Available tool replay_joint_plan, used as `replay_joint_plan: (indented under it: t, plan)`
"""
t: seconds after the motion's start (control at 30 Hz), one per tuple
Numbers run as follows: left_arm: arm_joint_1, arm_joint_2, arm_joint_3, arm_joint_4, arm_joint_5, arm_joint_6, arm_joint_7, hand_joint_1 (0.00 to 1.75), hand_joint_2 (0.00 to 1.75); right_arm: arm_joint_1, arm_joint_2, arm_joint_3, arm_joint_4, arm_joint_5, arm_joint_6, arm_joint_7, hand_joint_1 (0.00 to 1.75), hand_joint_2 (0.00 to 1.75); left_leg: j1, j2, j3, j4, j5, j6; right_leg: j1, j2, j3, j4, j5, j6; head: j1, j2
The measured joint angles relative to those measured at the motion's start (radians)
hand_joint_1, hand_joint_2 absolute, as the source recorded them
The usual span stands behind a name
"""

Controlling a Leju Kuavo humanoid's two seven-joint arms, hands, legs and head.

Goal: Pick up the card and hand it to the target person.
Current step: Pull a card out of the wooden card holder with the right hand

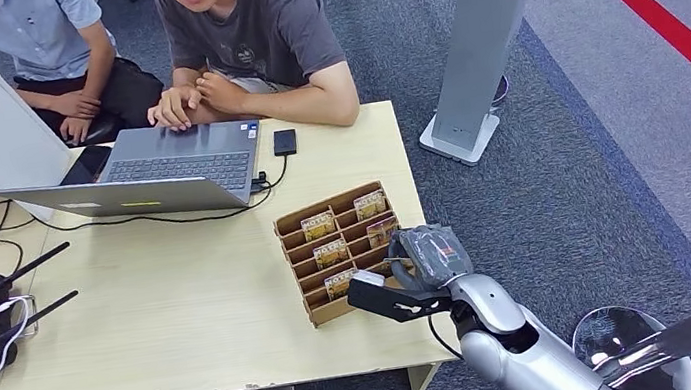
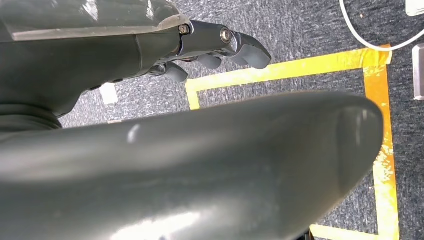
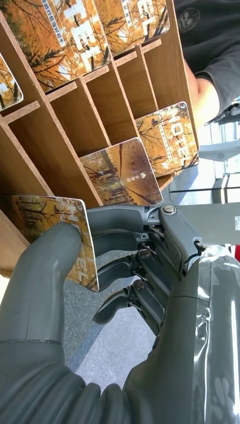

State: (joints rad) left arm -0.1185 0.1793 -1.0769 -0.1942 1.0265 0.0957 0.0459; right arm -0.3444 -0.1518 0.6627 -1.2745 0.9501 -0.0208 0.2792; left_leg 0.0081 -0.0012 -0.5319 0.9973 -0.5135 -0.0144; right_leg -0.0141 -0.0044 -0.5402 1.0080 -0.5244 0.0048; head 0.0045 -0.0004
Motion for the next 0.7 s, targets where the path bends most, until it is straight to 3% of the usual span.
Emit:
replay_joint_plan:
  t: [0.37,0.7]
  plan:
    - [0.001,0.000,0.000,0.000,0.011,-0.003,0.001,0.00,0.00,0.002,-0.003,-0.004,-0.043,0.015,-0.003,0.001,1.52,1.75,0.000,0.000,0.000,0.000,0.000,0.000,0.000,0.000,0.000,0.000,0.000,0.000,0.000,0.000]
    - [0.004,0.000,0.000,0.000,0.017,-0.001,0.001,0.00,0.00,-0.024,-0.039,-0.051,-0.294,-0.024,0.014,0.006,1.52,1.75,0.000,0.000,0.000,0.000,0.000,0.000,0.000,0.000,0.000,0.000,0.000,0.000,0.000,0.000]
